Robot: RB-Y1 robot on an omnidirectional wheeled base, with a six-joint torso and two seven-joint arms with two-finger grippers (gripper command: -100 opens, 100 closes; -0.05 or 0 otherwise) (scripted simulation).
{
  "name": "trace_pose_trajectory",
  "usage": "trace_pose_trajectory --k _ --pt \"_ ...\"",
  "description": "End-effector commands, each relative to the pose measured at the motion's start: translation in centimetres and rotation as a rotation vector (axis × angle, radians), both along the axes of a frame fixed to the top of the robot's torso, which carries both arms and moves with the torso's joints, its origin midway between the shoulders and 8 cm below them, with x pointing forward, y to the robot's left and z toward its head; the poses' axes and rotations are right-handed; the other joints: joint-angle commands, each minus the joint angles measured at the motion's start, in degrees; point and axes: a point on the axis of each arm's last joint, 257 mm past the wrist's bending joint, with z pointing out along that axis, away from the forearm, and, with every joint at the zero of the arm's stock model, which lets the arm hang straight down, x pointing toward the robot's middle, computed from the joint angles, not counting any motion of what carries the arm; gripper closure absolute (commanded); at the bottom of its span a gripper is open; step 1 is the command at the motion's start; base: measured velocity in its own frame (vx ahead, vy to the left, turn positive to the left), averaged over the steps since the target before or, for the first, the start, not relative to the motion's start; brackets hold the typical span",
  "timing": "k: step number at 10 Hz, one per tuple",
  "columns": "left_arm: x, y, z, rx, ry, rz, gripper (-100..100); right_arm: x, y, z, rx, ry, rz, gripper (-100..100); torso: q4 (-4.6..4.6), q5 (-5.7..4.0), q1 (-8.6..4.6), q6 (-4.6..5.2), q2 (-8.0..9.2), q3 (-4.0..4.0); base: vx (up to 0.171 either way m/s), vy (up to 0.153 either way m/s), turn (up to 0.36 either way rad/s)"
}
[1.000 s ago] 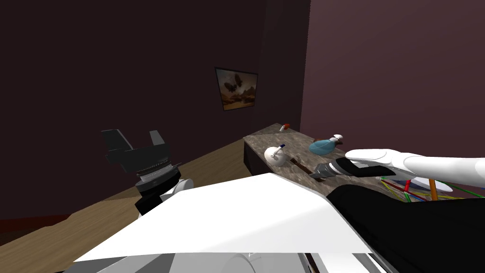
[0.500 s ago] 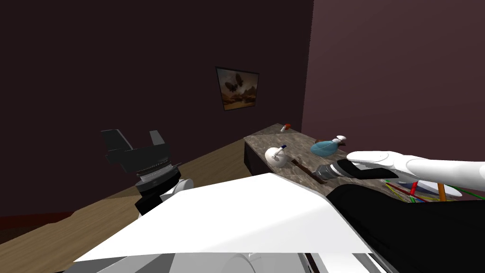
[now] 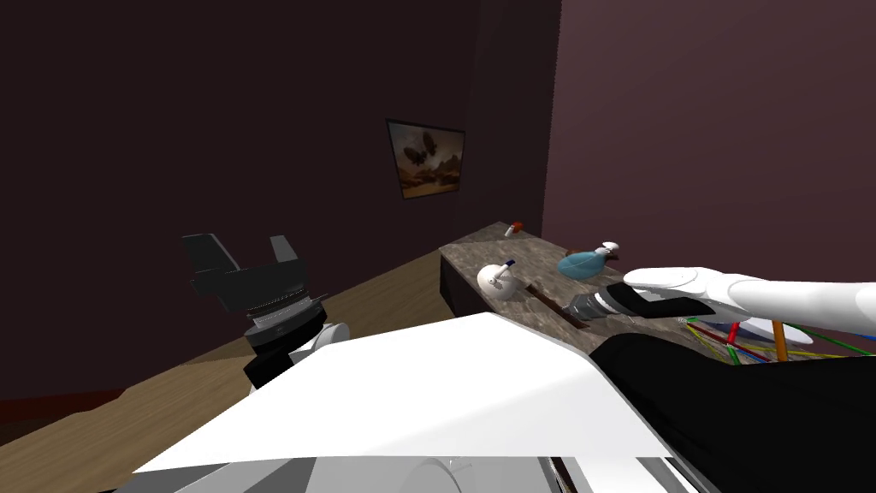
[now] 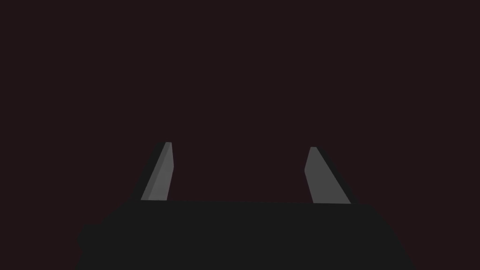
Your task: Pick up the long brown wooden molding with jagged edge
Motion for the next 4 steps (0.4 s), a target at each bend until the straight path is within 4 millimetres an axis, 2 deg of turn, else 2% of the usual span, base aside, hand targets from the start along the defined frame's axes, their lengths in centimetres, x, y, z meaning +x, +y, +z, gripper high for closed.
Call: trace_pose_trajectory --k 1,3,4 --pt "0.00 0.00 0.00 0.000 0.000 0.000 0 1.54 0.09 0.91 0.000 -0.001 0.015 100 0.00 0.00 0.00 0.00 0.00 0.00 -0.041 0.007 -0.093" --pt "0.00 0.00 0.00 0.000 0.000 0.000 0 1.35 0.04 0.79 -0.001 -0.003 0.015 100 0.02 0.00 0.01 -0.03 0.04 0.03 -0.026 0.005 -0.022" --pt "0.00 0.00 0.00 0.000 0.000 0.000 0 1.34 0.04 0.79 0.000 -0.002 0.014 0 0.00 -0.01 0.00 -0.02 -0.02 -0.01 0.000 0.000 0.000"
